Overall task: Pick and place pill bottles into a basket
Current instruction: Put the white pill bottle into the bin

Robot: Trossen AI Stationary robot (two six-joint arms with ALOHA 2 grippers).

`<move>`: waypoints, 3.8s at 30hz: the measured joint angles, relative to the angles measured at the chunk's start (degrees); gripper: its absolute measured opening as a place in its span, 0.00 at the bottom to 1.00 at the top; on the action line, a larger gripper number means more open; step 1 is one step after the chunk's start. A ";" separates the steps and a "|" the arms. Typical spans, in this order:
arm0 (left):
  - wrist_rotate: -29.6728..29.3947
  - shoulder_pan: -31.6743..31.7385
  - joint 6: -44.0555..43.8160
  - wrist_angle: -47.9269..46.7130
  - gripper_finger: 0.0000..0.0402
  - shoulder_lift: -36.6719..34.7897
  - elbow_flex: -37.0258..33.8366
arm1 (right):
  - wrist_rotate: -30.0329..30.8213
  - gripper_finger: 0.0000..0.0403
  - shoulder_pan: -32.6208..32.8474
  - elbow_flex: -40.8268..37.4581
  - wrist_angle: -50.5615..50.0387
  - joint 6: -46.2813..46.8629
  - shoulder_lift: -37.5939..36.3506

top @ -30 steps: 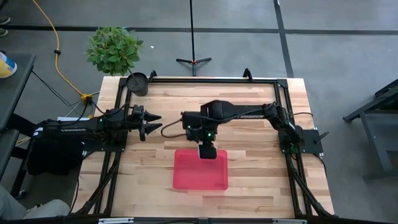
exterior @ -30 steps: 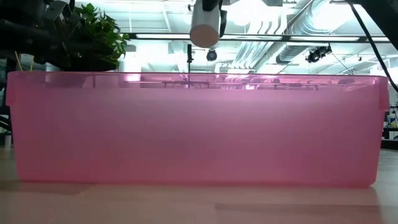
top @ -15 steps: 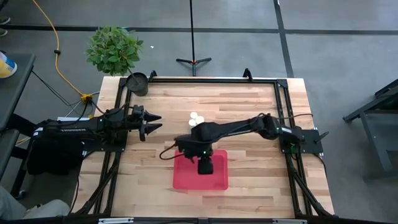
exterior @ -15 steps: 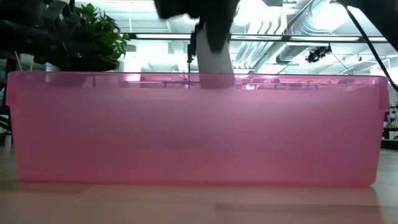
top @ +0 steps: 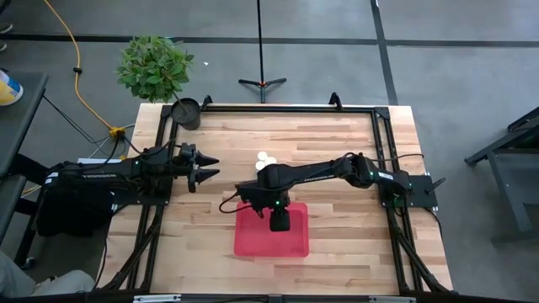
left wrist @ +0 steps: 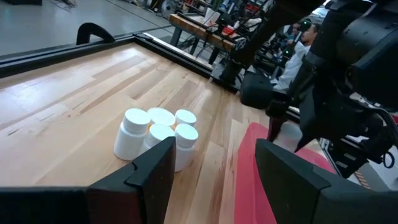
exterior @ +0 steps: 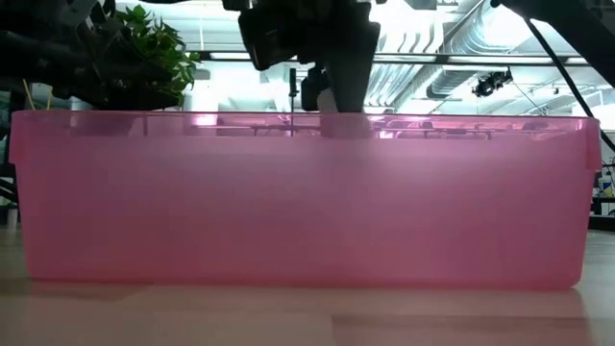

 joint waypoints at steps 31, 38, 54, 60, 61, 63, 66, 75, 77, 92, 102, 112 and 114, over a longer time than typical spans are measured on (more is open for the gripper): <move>0.37 0.01 4.81 15.40 0.63 -2.09 0.02 | 5.57 0.41 2.98 0.00 -1.33 4.10 0.00; 0.39 0.00 5.29 13.07 0.63 -8.85 0.04 | 4.19 0.41 4.70 -10.26 -0.84 5.54 -1.57; 0.75 0.00 2.58 6.26 0.63 -13.66 0.04 | 3.36 0.41 2.49 -17.53 13.34 5.90 -3.30; 1.99 0.01 1.42 6.39 0.63 -13.66 0.04 | 4.20 0.41 2.09 -17.53 13.39 4.11 -3.30; 2.23 0.02 1.42 6.41 0.63 -13.66 0.04 | 4.40 0.42 1.98 -17.53 13.40 4.03 -3.30; 2.74 0.00 1.40 6.40 0.63 -13.66 0.04 | 4.78 0.46 1.86 -17.53 13.33 3.96 -3.30; 2.93 0.00 1.40 6.42 0.63 -13.66 0.04 | 4.73 0.55 1.57 -17.53 12.68 3.43 -3.30; 2.89 0.02 1.45 6.02 0.63 -13.66 0.04 | 0.32 0.61 1.34 -17.53 9.53 2.45 -3.54; 2.88 0.01 1.46 6.01 0.63 -13.64 0.04 | 0.39 0.61 1.34 -17.53 9.05 2.45 -4.12; 2.75 0.00 1.64 5.53 0.63 -13.62 0.04 | 10.15 0.62 -0.35 -17.49 11.98 4.41 -14.12; 2.98 0.00 1.62 2.14 0.63 -13.60 0.02 | 19.93 0.62 -5.52 -17.44 18.62 6.12 -17.20; 3.20 0.00 1.64 0.69 0.63 -13.60 0.02 | 18.12 0.64 -12.72 -17.64 20.73 10.27 -17.20; 3.21 0.01 1.64 0.03 0.63 -13.60 0.02 | 16.89 0.66 -14.06 -17.64 20.69 11.19 -17.20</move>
